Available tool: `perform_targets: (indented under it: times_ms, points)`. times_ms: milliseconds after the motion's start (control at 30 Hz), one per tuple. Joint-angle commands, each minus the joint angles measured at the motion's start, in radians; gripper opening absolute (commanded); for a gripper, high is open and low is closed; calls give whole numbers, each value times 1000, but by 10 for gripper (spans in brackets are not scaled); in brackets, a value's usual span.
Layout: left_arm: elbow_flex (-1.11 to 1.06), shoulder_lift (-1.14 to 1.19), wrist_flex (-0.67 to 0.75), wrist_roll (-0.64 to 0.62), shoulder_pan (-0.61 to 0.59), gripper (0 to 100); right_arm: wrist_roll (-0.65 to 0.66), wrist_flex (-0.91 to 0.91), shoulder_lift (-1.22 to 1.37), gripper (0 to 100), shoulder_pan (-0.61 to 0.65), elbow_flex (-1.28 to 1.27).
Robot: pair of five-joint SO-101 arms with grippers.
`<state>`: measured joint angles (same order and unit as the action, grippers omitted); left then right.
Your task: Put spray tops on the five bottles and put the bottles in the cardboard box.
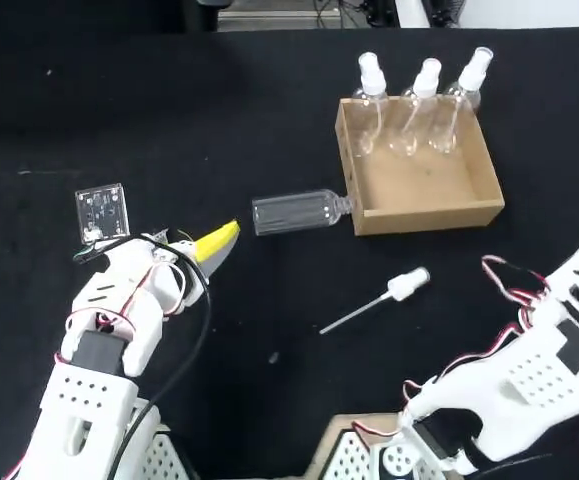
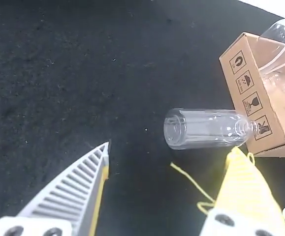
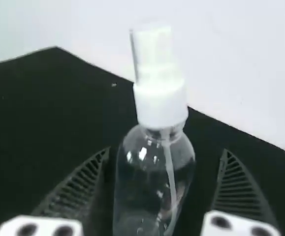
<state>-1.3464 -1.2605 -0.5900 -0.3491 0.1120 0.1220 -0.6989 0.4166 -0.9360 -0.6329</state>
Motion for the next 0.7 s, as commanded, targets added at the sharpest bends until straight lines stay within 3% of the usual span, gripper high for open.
perform_targets:
  times_ms: [0, 667]
  points:
    - [7, -17, 18, -5, 4, 346, 2, 48, -68, 274, 25, 79]
    - [-7, -17, 20, -5, 4, 346, 9, 57, -44, 273, 46, 130]
